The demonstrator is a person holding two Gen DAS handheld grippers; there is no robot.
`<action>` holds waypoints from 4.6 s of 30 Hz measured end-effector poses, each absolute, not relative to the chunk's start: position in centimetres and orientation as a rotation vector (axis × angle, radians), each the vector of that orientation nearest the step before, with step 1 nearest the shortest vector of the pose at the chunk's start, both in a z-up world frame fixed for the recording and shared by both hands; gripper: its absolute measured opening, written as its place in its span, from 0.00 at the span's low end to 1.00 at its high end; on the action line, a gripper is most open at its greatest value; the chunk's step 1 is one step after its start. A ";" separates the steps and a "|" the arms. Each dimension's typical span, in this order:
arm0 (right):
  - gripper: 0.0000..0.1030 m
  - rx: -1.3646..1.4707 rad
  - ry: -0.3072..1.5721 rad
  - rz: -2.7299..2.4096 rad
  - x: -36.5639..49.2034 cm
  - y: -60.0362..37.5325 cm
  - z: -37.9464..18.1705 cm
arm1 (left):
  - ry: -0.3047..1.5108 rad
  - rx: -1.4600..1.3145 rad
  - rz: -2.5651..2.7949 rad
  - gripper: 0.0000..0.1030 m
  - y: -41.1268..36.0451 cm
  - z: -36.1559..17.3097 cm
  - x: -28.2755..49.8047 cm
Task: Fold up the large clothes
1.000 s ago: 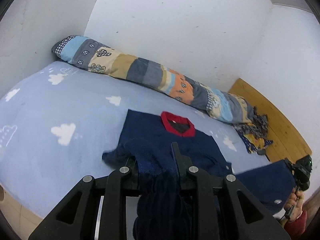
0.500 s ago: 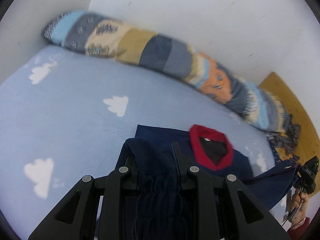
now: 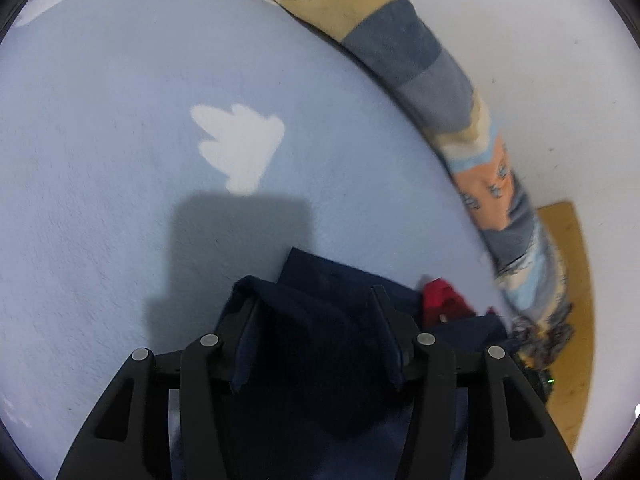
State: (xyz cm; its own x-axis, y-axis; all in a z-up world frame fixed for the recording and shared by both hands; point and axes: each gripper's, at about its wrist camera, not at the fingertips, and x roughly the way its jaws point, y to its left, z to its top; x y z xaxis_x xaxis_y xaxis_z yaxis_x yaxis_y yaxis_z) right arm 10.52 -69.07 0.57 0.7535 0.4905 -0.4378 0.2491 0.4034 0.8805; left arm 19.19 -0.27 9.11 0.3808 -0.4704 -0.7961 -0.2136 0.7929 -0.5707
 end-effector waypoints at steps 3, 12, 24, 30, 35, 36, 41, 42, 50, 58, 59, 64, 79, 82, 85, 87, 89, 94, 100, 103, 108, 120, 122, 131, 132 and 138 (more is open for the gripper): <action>0.58 1.156 0.704 0.190 9.4 -69.6 2.4 | 1.081 -0.611 -0.100 0.76 1.4 11.7 17.8; 0.77 1.023 0.568 0.229 7.6 -68.4 8.1 | 0.849 -0.363 -0.147 0.79 -1.3 15.7 13.4; 0.73 0.656 0.573 0.177 3.6 -61.9 1.7 | 0.885 -0.088 -0.025 0.80 -5.1 5.8 9.6; 0.41 0.723 0.597 -0.023 2.6 -65.6 -1.1 | 0.885 -0.111 0.087 0.85 -3.5 6.0 8.6; 0.46 0.685 0.617 -0.062 -1.5 -65.8 2.1 | 0.866 -0.042 0.072 0.85 -5.5 9.2 4.2; 0.53 0.680 0.609 -0.040 -2.5 -65.2 3.4 | 0.851 -0.007 0.056 0.85 -6.7 10.1 3.0; 0.73 0.566 0.659 0.031 -6.5 -59.1 7.7 | 0.838 0.115 -0.021 0.90 -13.4 12.6 -2.8; 0.76 0.523 0.698 0.039 -7.3 -57.3 7.9 | 0.849 0.114 -0.048 0.90 -14.5 12.7 -3.8; 0.77 0.241 0.896 0.034 -12.1 -49.9 4.7 | 0.933 0.082 -0.099 0.91 -17.6 10.4 -8.1; 0.76 0.481 0.939 0.043 -12.7 -52.5 2.4 | 0.961 0.117 -0.047 0.91 -17.1 8.6 -7.1; 0.76 0.492 0.962 0.042 -12.3 -52.5 2.0 | 0.981 0.107 -0.049 0.91 -16.9 8.3 -6.8; 0.76 0.554 0.956 0.032 -11.6 -52.9 2.1 | 1.026 0.119 -0.049 0.94 -16.9 7.6 -6.0; 0.79 0.495 1.005 0.066 -9.0 -50.8 1.6 | 1.012 0.173 -0.063 1.00 -16.4 7.0 -5.5; 0.81 0.476 1.020 0.074 -8.8 -50.5 1.3 | 1.011 0.180 -0.062 1.00 -16.5 7.0 -5.5; 0.82 0.441 1.029 0.076 -8.7 -50.2 1.2 | 1.007 0.183 -0.062 1.00 -16.5 7.0 -5.5; 0.83 0.419 1.034 0.077 -8.7 -50.0 1.2 | 1.003 0.184 -0.063 1.00 -16.5 6.9 -5.6; 0.83 0.403 1.039 0.078 -8.6 -49.8 1.3 | 1.002 0.186 -0.063 1.00 -16.4 6.9 -5.6; 0.83 0.424 1.001 0.071 -9.0 -50.5 2.7 | 1.001 0.189 -0.061 1.00 -16.4 6.9 -5.6; 0.83 0.346 1.040 -0.022 -8.4 -51.0 1.8 | 0.990 0.202 -0.064 1.00 -16.6 6.9 -5.6; 0.92 0.245 1.065 -0.023 -8.1 -49.6 1.2 | 0.988 0.203 -0.065 1.00 -16.5 6.9 -5.6; 0.97 0.179 1.075 -0.025 -8.2 -48.5 0.9 | 0.984 0.208 -0.063 1.00 -16.7 6.9 -5.6; 0.97 0.132 1.072 -0.033 -8.4 -47.9 1.1 | 0.977 0.214 -0.064 1.00 -16.8 6.7 -5.7; 0.97 0.103 1.056 -0.041 -8.5 -47.6 1.5 | 0.977 0.214 -0.064 1.00 -16.8 6.7 -5.7; 0.97 -0.065 0.933 -0.060 -9.2 -45.3 4.2 | 0.975 0.215 -0.063 1.00 -16.8 6.7 -5.7; 0.97 -0.082 0.924 -0.061 -9.3 -45.0 4.3 | 0.974 0.214 -0.063 1.00 -16.8 6.7 -5.7; 0.97 -0.150 0.877 -0.052 -9.7 -44.0 4.8 | 0.973 0.214 -0.064 1.00 -16.8 6.7 -5.7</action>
State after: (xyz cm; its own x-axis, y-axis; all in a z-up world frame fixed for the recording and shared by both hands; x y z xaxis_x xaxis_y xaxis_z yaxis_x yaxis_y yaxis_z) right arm -9.68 -43.97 4.83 0.6388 -0.1070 -0.7619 -0.0159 0.9882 -0.1521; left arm -5.72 -16.85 6.69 0.5631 0.0420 -0.8253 0.1498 0.9770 0.1520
